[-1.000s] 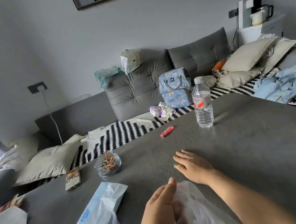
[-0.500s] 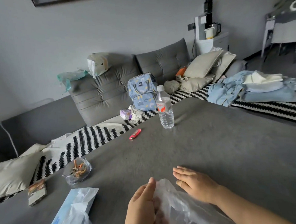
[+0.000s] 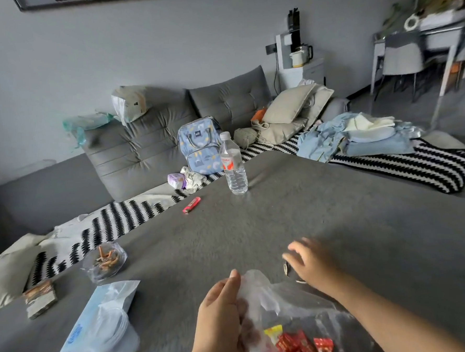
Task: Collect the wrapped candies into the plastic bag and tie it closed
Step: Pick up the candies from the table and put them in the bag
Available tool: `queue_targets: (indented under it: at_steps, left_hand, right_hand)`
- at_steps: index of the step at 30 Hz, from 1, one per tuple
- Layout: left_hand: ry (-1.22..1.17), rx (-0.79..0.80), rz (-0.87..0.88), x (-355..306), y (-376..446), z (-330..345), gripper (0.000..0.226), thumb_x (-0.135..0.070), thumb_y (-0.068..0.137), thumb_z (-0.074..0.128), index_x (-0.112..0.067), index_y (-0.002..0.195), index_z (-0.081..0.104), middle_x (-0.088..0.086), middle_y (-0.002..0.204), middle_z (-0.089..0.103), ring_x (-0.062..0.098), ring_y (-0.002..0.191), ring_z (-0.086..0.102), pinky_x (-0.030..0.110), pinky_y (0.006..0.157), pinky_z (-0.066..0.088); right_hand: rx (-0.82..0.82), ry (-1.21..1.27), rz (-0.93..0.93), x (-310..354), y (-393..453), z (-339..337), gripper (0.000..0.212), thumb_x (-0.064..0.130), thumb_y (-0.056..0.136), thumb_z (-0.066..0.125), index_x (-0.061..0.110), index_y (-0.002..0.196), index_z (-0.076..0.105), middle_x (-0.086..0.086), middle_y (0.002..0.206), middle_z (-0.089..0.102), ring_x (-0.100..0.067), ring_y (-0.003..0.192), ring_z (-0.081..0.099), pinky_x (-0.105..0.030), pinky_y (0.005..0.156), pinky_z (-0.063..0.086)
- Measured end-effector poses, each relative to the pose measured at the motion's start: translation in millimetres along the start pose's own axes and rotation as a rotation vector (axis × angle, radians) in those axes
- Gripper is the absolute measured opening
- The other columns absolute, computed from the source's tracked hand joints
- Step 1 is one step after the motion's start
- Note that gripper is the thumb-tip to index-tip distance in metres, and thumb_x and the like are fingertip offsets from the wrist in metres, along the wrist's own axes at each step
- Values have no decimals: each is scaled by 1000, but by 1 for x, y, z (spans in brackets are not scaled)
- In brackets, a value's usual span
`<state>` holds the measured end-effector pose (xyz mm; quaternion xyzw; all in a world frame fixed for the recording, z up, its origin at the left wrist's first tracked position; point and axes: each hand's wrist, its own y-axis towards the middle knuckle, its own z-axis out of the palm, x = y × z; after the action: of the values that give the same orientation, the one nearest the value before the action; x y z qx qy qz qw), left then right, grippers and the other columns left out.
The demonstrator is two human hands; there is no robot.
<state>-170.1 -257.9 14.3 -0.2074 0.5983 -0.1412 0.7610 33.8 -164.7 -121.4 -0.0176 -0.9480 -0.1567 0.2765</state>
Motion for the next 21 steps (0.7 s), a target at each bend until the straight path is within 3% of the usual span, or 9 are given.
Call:
queue_targets:
  at_steps: [4, 7, 11, 13, 17, 21]
  left_hand:
    - [-9, -6, 16, 1, 6, -1, 31, -33, 87, 60, -11, 66, 62, 2, 47, 33, 14, 40, 26, 18, 46, 22]
    - [-18, -7, 20, 0, 9, -3, 33, -33, 88, 59, -13, 62, 63, 3, 48, 32, 14, 41, 26, 19, 46, 23]
    - [-33, -38, 18, -3, 10, -2, 32, -31, 88, 60, -13, 61, 62, 2, 46, 35, 15, 38, 27, 18, 44, 24]
    - [-28, -53, 25, -5, 8, 0, 30, -30, 88, 60, -11, 65, 62, 3, 45, 36, 15, 38, 29, 18, 42, 27]
    - [82, -71, 94, -6, 4, 6, 27, -24, 90, 58, -7, 70, 63, 10, 58, 44, 16, 42, 38, 15, 31, 32]
    - [55, -53, 61, -5, 2, 6, 27, -24, 90, 58, -5, 73, 64, 10, 58, 46, 19, 49, 40, 20, 36, 35]
  right_hand:
    - [0, -464, -375, 12, -4, 15, 42, 59, 75, 41, 22, 68, 59, 3, 71, 60, -18, 65, 61, -27, 41, 44]
    - [-96, -455, -456, 11, 3, 24, 36, 49, 75, 51, 19, 54, 54, 2, 56, 54, -17, 49, 58, -23, 31, 38]
    - [-165, -481, -423, 8, 6, 31, 42, 37, 56, 85, 18, 42, 51, 2, 40, 48, -15, 29, 50, -18, 27, 33]
    - [-188, -490, -406, 8, 0, 32, 40, 34, 61, 80, 17, 38, 51, 0, 38, 48, -16, 28, 48, -19, 27, 34]
    - [-235, -438, -303, 4, -9, 27, 50, 40, 77, 44, 15, 35, 52, -2, 35, 49, -17, 26, 47, -19, 28, 33]
    - [-196, -425, -258, 8, -12, 14, 57, 43, 78, 42, 13, 29, 43, 0, 26, 41, -15, 19, 38, -15, 28, 23]
